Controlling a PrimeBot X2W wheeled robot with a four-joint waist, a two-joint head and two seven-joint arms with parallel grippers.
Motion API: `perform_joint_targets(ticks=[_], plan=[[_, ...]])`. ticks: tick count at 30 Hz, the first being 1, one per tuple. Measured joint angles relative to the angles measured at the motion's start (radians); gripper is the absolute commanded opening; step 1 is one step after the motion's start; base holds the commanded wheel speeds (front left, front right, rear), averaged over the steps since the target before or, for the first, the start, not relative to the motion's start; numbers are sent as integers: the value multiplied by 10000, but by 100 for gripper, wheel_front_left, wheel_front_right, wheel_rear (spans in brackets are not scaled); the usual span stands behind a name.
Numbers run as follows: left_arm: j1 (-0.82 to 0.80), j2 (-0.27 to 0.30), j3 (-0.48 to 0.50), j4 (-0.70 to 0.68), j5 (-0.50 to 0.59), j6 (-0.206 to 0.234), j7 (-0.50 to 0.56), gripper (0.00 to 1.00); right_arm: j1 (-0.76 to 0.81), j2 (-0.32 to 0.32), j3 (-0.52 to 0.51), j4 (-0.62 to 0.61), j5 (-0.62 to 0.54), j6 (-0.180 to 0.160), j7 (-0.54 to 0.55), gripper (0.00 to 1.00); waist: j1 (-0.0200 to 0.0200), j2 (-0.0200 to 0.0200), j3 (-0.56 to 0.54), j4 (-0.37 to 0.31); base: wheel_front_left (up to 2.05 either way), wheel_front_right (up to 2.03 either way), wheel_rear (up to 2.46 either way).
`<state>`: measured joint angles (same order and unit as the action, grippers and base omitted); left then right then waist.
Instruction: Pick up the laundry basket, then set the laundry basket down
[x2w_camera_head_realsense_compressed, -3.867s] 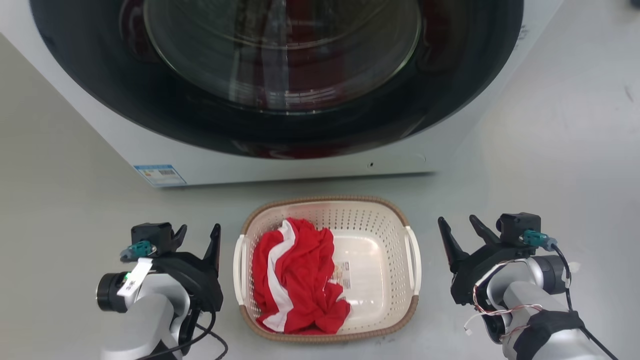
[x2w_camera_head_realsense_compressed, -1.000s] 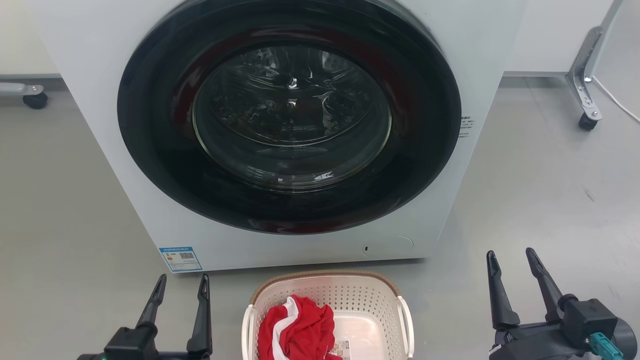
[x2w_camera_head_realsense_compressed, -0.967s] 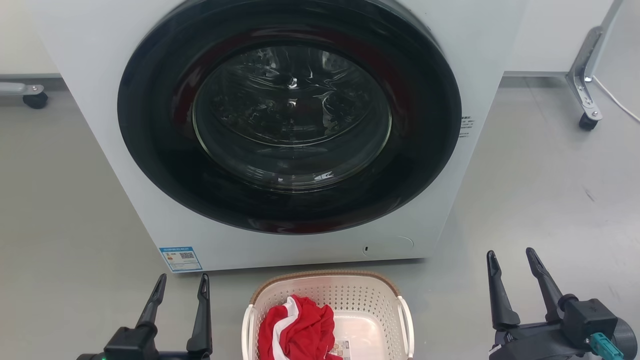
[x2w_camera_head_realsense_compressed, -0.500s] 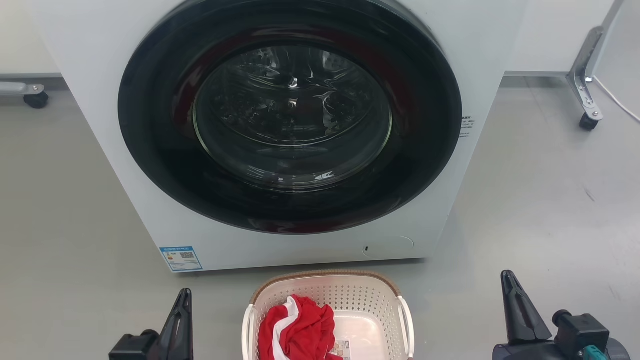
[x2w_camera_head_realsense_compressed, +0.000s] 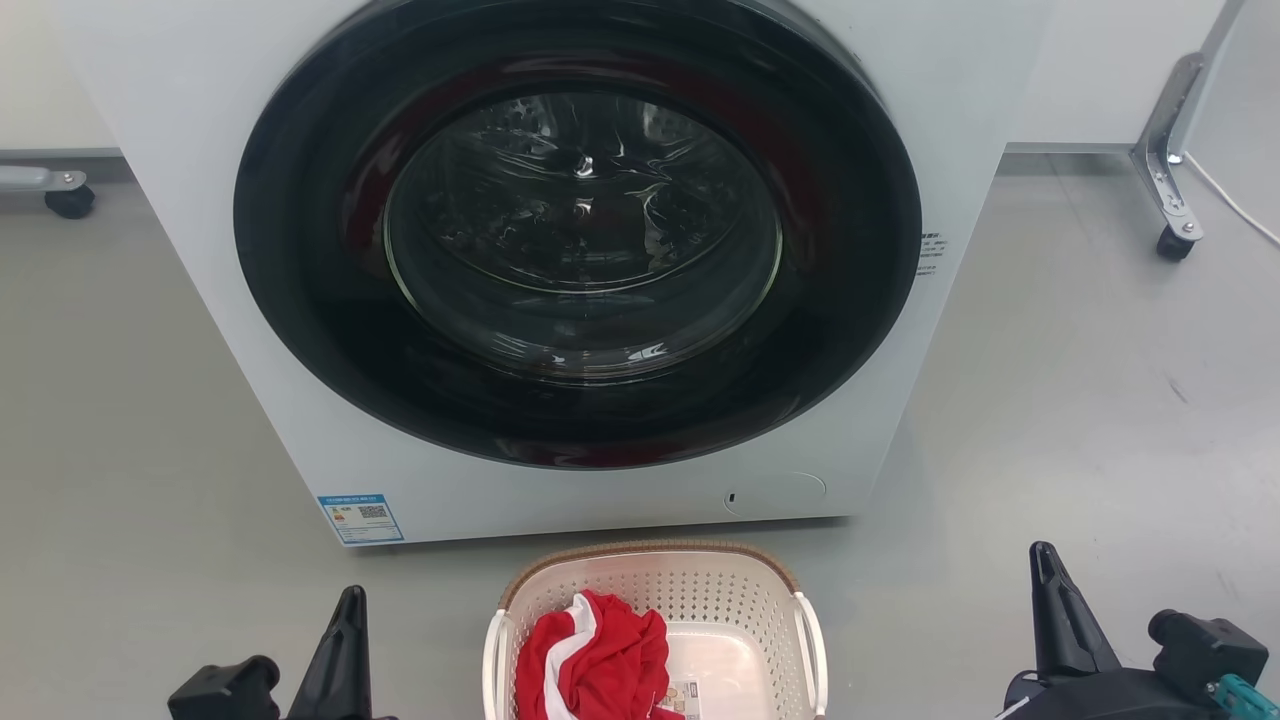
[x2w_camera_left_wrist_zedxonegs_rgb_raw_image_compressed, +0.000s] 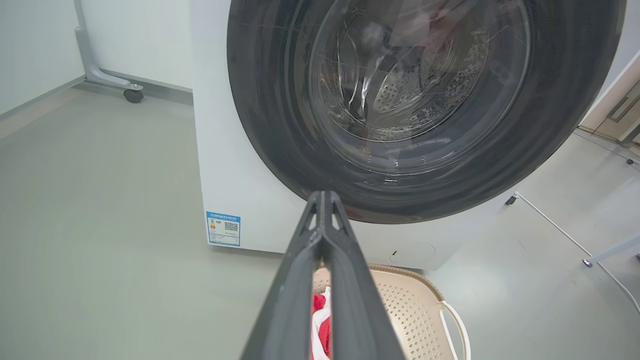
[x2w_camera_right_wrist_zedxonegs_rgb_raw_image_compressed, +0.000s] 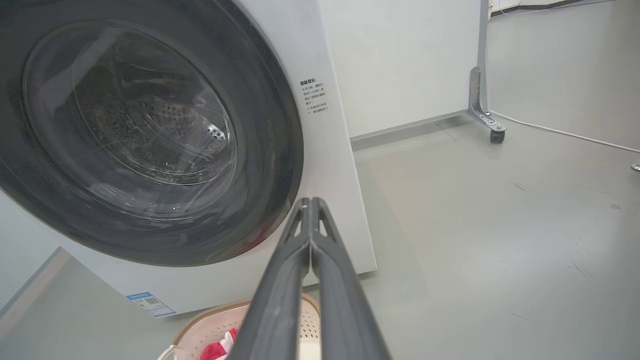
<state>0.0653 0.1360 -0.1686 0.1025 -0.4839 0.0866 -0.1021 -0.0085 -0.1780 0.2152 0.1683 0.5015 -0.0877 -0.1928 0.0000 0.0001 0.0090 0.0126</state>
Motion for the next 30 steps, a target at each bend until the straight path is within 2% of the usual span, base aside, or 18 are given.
perform_joint_targets(ticks=[30], plan=[[-434, -307, 907, 652, -3854, -696, 796, 0, -235, 468, -1214, 435, 3789, 706, 1133, 0, 0, 0, -26, -44, 0, 0, 0]])
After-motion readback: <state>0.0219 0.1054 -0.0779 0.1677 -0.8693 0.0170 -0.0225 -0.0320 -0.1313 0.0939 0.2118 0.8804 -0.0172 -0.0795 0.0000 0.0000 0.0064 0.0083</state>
